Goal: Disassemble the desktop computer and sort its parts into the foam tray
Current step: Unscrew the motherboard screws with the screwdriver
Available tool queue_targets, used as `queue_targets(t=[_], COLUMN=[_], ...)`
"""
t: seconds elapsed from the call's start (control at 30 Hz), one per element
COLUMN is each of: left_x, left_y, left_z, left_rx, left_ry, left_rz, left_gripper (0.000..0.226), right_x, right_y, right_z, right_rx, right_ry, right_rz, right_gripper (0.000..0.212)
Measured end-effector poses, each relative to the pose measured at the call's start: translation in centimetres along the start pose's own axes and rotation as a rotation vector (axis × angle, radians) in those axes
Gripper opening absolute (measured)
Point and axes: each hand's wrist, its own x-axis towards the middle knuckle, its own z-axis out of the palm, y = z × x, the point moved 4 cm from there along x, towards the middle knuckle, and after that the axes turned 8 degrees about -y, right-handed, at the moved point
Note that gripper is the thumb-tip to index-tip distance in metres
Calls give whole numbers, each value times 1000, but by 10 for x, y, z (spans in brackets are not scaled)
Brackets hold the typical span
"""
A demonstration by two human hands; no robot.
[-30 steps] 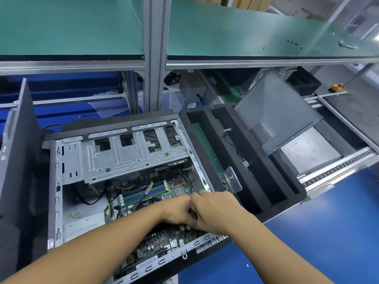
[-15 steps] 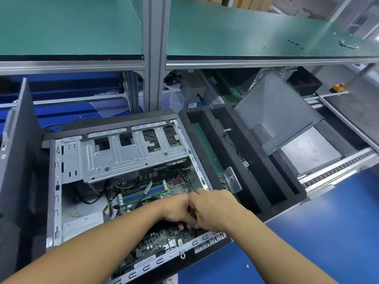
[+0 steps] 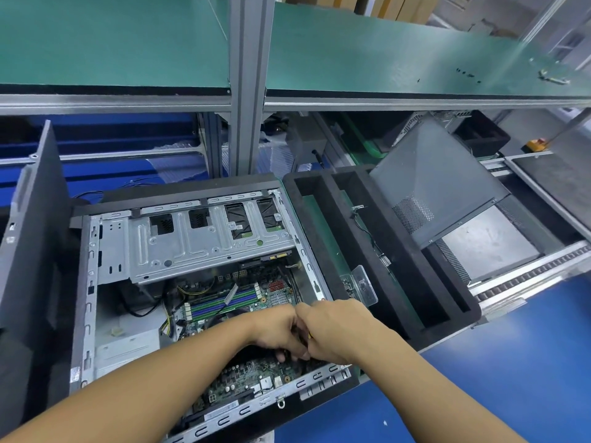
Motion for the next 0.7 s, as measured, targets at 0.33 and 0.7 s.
queue_targets(t=[0.33, 0.7], left_x=[-3, 0], left_y=[3, 3], left_z=[1, 1], left_rx=[40, 98], left_ry=[60, 83], left_rz=[0, 14], left_gripper=[31, 21], right_x=[4, 1], right_y=[-3, 2], right_z=[-3, -1], right_rx=[-61, -7], right_ry=[45, 41], right_rz=[12, -17], right_gripper=[34, 45])
